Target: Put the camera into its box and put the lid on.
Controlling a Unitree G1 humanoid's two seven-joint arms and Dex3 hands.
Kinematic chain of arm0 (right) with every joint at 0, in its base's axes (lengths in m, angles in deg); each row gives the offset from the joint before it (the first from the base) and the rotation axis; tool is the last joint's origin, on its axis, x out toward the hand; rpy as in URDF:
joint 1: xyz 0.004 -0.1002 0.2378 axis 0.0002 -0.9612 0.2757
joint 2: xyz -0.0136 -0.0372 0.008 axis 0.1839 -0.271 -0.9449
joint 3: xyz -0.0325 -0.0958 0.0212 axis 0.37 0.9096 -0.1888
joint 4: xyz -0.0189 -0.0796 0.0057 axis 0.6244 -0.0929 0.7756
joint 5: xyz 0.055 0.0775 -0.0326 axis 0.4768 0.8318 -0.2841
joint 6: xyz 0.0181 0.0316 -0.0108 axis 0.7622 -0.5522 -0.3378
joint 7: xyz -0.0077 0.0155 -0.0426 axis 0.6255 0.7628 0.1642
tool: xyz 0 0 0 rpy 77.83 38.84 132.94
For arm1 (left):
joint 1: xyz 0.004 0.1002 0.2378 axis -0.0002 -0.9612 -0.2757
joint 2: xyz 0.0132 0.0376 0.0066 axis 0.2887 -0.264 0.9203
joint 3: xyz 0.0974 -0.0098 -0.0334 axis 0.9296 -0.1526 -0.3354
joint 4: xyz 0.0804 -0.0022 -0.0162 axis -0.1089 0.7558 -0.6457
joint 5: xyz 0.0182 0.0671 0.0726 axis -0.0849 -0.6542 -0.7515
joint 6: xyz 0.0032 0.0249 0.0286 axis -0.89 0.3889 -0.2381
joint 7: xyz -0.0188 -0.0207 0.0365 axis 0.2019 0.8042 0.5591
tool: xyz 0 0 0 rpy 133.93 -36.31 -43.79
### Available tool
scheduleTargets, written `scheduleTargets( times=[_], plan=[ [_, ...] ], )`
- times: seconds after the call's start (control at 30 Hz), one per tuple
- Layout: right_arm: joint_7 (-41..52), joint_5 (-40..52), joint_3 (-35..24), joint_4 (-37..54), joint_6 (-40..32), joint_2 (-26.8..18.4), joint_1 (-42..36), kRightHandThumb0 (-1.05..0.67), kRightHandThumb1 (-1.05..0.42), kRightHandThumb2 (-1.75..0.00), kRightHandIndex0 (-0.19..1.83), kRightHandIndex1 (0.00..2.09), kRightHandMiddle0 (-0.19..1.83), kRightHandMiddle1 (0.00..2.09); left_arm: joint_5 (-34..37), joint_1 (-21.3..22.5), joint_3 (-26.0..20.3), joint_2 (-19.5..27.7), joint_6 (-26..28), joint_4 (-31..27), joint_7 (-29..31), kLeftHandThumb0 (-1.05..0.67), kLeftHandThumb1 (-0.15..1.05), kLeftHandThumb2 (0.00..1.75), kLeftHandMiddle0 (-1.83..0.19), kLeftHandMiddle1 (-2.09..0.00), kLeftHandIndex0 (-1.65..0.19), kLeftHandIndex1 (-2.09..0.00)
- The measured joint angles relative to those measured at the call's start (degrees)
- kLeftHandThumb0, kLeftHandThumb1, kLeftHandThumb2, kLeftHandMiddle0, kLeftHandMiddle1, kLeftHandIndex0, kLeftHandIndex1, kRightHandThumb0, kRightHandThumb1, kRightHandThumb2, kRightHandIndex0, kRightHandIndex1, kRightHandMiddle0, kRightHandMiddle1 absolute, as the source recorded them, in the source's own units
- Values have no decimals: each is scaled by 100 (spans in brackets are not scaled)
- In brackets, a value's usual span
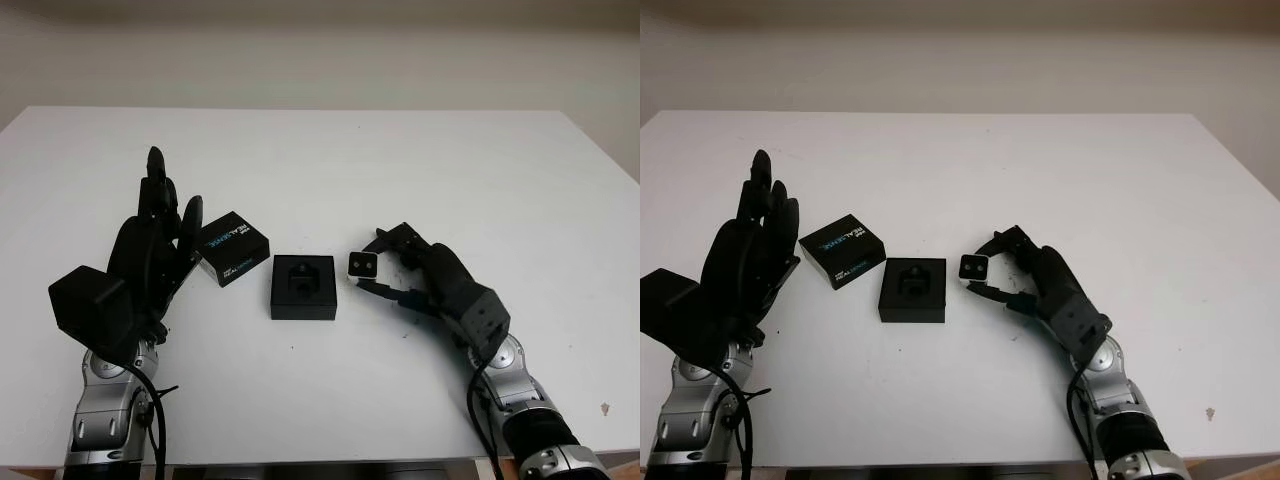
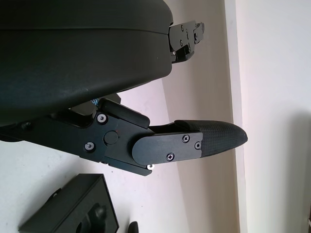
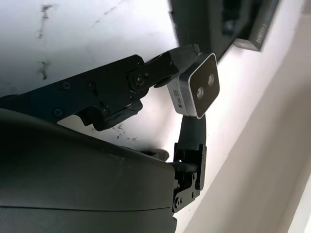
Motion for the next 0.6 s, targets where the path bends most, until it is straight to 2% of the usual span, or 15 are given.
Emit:
scheduleTargets(
  times=[0.27, 0.6],
  plan=[
    [506, 736, -213, 820, -515, 220, -166, -38, -101, -5, 25, 17, 27, 175, 1, 0, 1, 28, 25, 3, 41, -74, 105, 50, 19, 0, 19, 0],
    [785, 980, -159, 1671, -1198, 412, -127, -37, -100, -5, 8, 8, 29, 174, -14, 2, 12, 25, 48, 9, -6, -74, 105, 51, 19, 0, 19, 0]
  ],
)
